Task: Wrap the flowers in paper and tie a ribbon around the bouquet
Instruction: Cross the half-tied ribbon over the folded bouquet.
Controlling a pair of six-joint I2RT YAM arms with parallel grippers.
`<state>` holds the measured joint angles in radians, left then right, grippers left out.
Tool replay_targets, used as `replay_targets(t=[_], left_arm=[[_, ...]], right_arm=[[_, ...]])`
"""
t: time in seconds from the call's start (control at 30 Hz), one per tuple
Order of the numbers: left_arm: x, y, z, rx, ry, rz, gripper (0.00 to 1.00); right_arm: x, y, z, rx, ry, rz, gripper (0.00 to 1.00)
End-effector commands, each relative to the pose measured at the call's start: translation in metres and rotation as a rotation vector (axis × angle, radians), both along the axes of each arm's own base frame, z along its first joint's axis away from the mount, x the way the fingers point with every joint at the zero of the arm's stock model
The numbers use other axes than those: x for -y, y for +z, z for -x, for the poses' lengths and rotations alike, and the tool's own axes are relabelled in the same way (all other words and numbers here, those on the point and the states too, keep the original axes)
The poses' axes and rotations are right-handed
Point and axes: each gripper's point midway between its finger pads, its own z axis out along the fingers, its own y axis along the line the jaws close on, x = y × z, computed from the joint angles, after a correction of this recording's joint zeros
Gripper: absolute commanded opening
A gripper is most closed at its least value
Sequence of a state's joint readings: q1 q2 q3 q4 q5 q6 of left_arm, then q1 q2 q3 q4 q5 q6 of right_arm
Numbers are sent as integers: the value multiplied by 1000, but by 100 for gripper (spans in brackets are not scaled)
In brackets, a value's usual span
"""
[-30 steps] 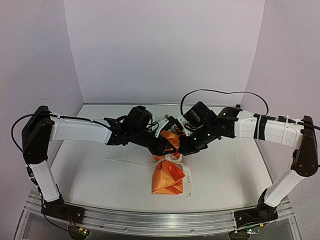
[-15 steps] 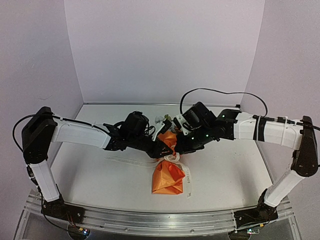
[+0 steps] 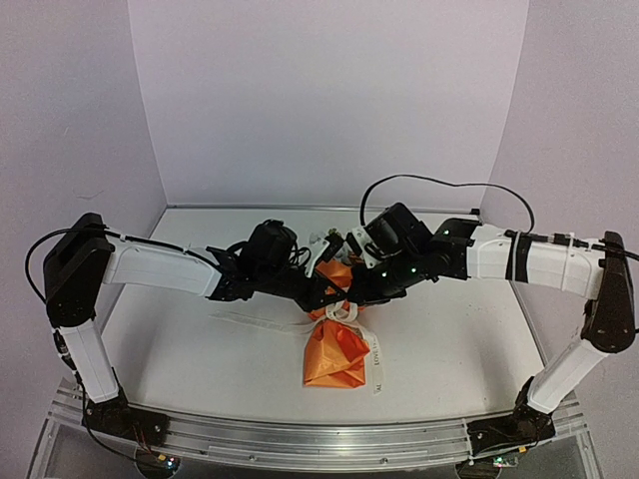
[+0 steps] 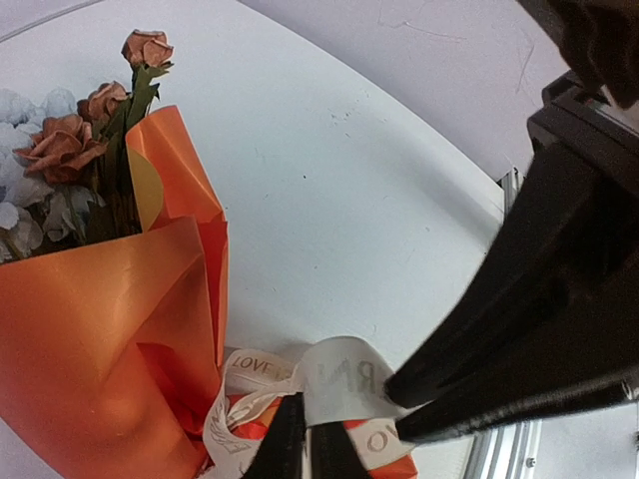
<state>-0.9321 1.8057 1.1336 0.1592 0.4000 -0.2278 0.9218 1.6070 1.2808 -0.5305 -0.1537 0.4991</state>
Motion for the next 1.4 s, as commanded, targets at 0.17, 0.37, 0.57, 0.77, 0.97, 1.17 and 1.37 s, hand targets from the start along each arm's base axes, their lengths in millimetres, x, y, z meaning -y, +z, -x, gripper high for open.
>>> replay_targets(t=[0.17,0.37,0.57,0.77,0.97,1.17,1.37], left_arm=[[-12,23,-26,-7,113,101,0],[-21,28,-34,-76,108,147,0],[-25,36,-39,-129,73,185,0],[-24,34,-38,-151,57,182,0],[-24,33,-39,-161,54,186,0],[-24,34,-40,-169,56,191,0],[-26,34,-42,-178,67,197,0]], right_arm=[[22,5,-8,262,-17,-92,49],[11,-10,-5,403,141,-113,61],[-6,-27,-4,501,340,-43,62],[-18,-39,-7,550,438,19,62],[-30,-46,-10,583,474,67,59],[-37,-52,-17,608,471,103,55],[-34,-56,-23,609,438,128,37]])
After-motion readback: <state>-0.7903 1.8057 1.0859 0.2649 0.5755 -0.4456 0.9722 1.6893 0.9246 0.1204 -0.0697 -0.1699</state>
